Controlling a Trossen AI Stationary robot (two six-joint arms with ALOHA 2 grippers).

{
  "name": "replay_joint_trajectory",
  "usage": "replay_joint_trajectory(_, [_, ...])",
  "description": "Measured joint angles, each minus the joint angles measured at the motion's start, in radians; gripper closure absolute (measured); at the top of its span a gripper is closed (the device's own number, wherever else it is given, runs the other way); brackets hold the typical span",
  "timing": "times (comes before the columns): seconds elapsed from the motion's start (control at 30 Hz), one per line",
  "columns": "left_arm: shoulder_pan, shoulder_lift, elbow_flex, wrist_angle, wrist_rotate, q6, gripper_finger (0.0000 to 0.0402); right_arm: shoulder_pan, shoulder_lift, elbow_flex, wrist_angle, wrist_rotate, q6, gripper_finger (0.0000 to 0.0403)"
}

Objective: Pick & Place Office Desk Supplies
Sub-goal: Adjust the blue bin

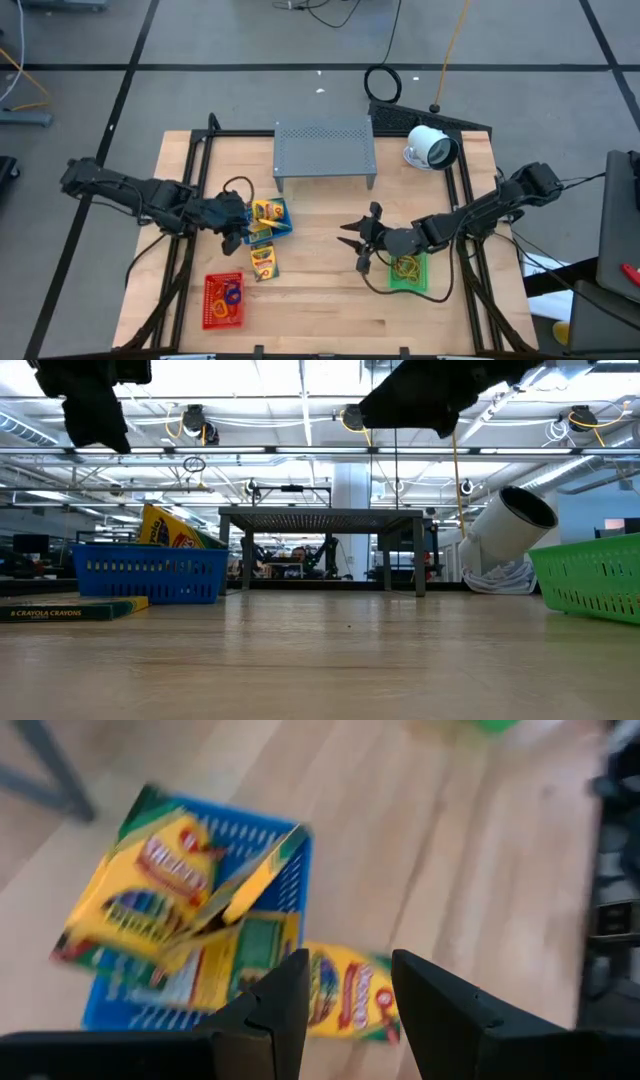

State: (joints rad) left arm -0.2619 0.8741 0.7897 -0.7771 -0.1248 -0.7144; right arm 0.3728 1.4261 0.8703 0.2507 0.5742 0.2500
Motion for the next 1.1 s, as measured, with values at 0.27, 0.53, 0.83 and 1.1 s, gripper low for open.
replay_joint_trajectory(0.27, [-0.076, 0.227, 0.201, -0.211, 0.0, -0.127, 0.025, 0.033, 0.0, -0.112, 0.23, -0.003, 0.008, 0.0273])
replay_joint_trajectory(0.53, [-0.121, 0.379, 0.312, -0.243, 0.032, -0.147, 0.025, 0.094, 0.0, -0.154, 0.257, -0.003, 0.089, 0.0273])
replay_joint_trajectory(0.83, [-0.136, 0.431, 0.314, -0.186, 0.034, -0.146, 0.025, 0.186, 0.0, -0.159, 0.261, -0.003, 0.132, 0.0273])
replay_joint_trajectory(1.1, [-0.088, 0.515, 0.314, 0.024, -0.074, -0.005, 0.025, 0.213, 0.0, -0.159, 0.316, 0.0, 0.131, 0.0278])
